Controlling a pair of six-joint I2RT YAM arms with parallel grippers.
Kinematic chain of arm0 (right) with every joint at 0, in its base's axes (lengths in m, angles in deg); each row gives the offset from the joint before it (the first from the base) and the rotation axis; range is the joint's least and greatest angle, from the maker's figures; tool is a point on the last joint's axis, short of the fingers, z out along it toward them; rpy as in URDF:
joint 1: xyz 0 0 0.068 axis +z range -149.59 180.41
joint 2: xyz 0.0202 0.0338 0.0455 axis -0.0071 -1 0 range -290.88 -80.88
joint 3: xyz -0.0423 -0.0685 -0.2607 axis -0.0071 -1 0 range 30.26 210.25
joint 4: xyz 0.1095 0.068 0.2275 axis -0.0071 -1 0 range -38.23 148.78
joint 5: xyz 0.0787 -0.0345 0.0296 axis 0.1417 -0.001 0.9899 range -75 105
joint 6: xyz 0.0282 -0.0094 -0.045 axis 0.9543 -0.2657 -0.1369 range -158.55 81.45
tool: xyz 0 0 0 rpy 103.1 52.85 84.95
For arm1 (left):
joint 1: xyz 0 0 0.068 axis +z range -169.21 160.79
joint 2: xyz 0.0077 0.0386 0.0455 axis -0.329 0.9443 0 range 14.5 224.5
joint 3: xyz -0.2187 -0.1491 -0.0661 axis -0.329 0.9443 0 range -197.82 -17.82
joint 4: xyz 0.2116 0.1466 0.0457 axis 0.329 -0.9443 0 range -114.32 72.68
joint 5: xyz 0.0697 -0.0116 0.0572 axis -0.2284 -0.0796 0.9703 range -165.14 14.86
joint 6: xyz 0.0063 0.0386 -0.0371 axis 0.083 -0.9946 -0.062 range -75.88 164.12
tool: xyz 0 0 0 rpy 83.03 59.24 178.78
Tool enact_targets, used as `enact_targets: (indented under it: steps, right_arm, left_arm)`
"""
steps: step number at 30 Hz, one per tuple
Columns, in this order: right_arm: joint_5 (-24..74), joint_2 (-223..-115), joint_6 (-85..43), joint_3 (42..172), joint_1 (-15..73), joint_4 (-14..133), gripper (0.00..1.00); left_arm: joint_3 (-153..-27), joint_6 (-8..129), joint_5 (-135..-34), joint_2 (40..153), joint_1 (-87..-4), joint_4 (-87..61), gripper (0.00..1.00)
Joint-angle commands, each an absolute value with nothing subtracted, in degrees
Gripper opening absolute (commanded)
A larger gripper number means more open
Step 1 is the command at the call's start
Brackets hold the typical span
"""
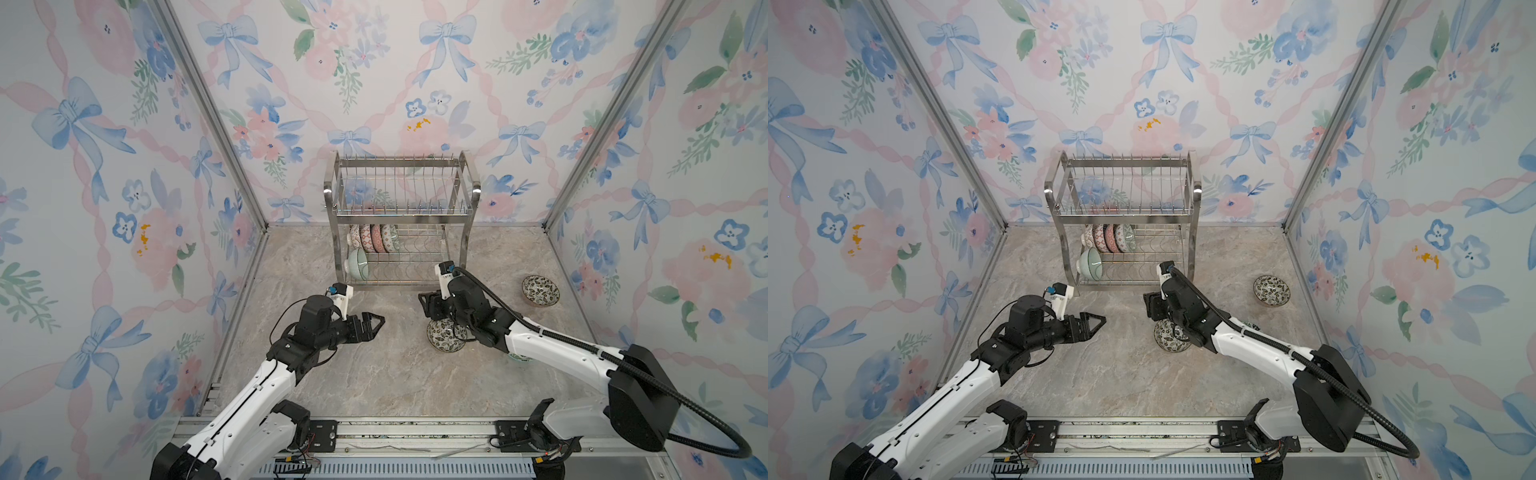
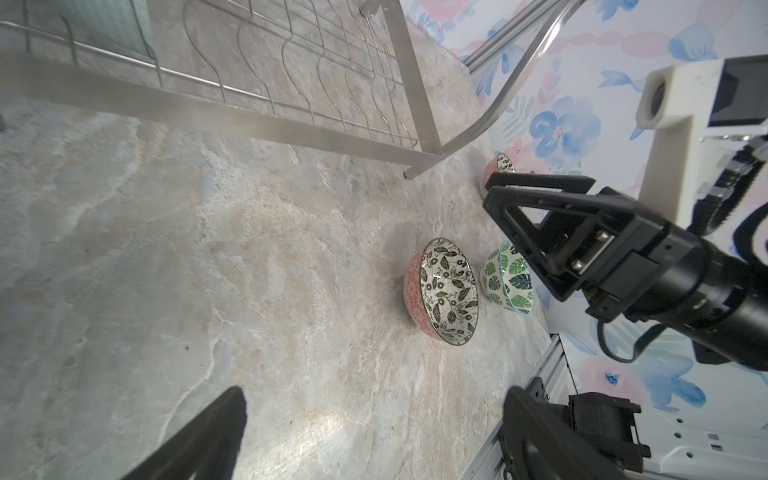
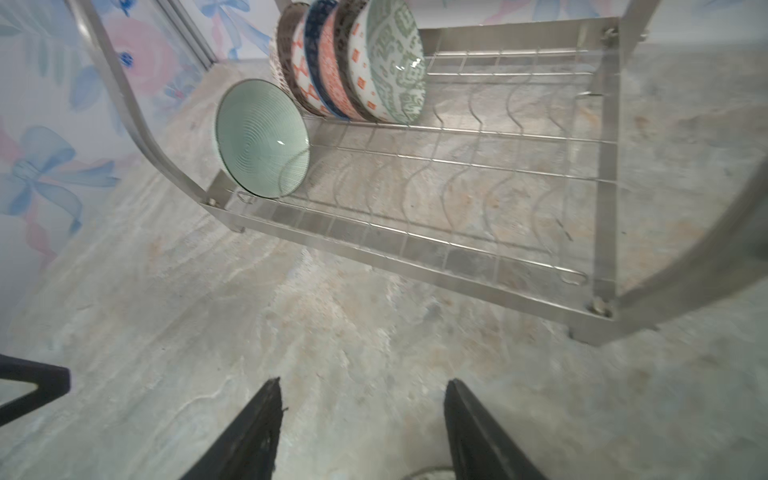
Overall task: Load the bowls into the dish rack
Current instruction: 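Move the right gripper over the pink leaf-pattern bowl while the left gripper shifts forward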
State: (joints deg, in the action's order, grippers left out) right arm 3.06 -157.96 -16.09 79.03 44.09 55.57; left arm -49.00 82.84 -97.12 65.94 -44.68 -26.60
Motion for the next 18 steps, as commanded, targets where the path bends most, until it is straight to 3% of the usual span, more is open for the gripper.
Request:
enact_targets:
  steps: [1,10,18]
  right_arm:
    - [-2.8,-156.0,-16.7,79.1,45.8,41.3,0.65]
    - [-3.7,-163.4,-13.2,81.2,54.6,37.2,0.63]
    - [-4.7,-169.4,-12.0,82.7,56.9,35.2,0.56]
  left_arm:
    - [-49.6,85.9,-92.9,65.8,-46.2,-23.9,0.98]
    - [-44.3,94.3,-93.0,64.6,-46.6,-17.2,0.98]
    - [-41.3,97.3,-90.1,60.6,-47.8,-17.1,0.98]
